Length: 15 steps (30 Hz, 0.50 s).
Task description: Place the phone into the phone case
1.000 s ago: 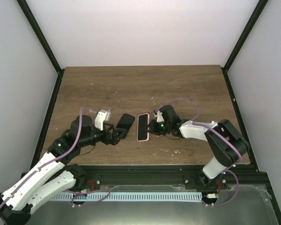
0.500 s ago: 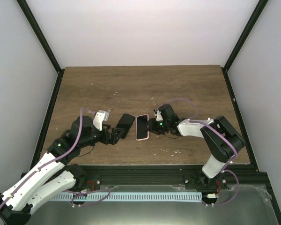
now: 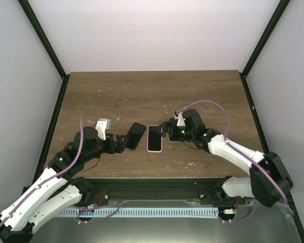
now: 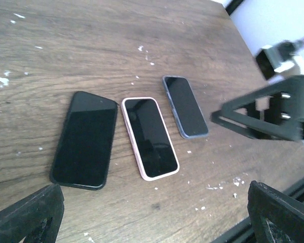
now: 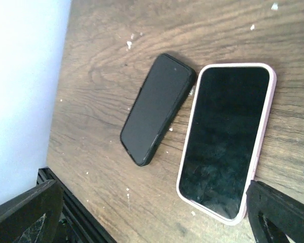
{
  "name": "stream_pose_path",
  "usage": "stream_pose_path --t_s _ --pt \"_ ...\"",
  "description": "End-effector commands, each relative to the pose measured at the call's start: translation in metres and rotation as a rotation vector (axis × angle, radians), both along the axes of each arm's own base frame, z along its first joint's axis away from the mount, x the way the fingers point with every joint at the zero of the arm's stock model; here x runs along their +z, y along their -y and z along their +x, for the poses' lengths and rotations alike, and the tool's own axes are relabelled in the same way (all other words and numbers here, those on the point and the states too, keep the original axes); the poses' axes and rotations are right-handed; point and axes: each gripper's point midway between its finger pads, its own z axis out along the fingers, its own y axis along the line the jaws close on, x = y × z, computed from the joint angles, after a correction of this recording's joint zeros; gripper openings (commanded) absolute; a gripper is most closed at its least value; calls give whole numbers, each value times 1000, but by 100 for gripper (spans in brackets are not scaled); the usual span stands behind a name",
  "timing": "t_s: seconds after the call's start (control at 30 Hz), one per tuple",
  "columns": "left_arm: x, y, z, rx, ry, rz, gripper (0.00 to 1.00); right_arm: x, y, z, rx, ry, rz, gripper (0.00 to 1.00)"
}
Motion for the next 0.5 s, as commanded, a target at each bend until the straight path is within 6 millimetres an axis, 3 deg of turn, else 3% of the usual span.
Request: stream_pose_path --t_s 0.0,0.17,0.27,0.47 --pt "17 -18 8 122 29 -19 100 26 24 -10 -33 85 -59 100" --pt "44 -23 7 144 66 -42 100 64 57 -20 -98 206 -131 100" --pt "72 -28 4 142 133 -65 100 86 75 -29 -139 269 -148 100" --pt "121 -42 -4 168 228 -105 100 141 92 -52 -158 393 -78 100"
